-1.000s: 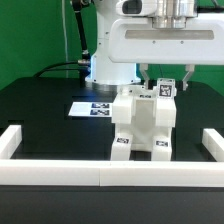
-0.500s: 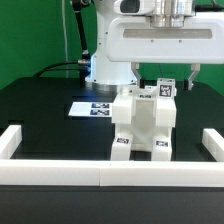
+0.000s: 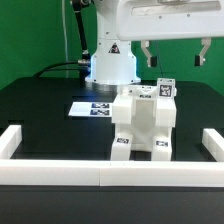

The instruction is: Assemble chair

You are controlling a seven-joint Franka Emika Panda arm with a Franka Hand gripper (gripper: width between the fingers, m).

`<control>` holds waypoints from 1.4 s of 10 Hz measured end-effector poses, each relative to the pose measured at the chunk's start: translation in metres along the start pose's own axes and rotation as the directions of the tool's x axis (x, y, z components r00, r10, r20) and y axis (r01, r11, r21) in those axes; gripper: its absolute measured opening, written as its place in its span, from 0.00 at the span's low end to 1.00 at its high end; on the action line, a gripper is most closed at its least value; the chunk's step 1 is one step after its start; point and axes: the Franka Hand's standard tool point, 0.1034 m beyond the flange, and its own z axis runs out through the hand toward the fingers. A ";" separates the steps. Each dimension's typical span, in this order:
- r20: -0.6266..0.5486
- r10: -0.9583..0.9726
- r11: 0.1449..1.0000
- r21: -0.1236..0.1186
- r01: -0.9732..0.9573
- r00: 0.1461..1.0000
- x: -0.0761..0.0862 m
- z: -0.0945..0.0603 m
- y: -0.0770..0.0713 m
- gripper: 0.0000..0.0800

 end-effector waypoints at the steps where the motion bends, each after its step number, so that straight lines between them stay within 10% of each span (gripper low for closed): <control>1: 0.003 0.045 0.999 0.014 -0.045 0.999 -0.009 -0.006 -0.005 0.81; 10: -0.024 0.195 0.980 0.036 -0.194 0.980 -0.054 0.018 -0.034 0.81; 14: -0.010 0.175 0.984 -0.015 -0.175 0.985 -0.082 0.053 -0.047 0.81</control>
Offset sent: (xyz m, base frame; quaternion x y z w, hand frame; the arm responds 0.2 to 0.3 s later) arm -0.0063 0.0302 -0.0181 -0.0056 0.0124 0.0851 0.9963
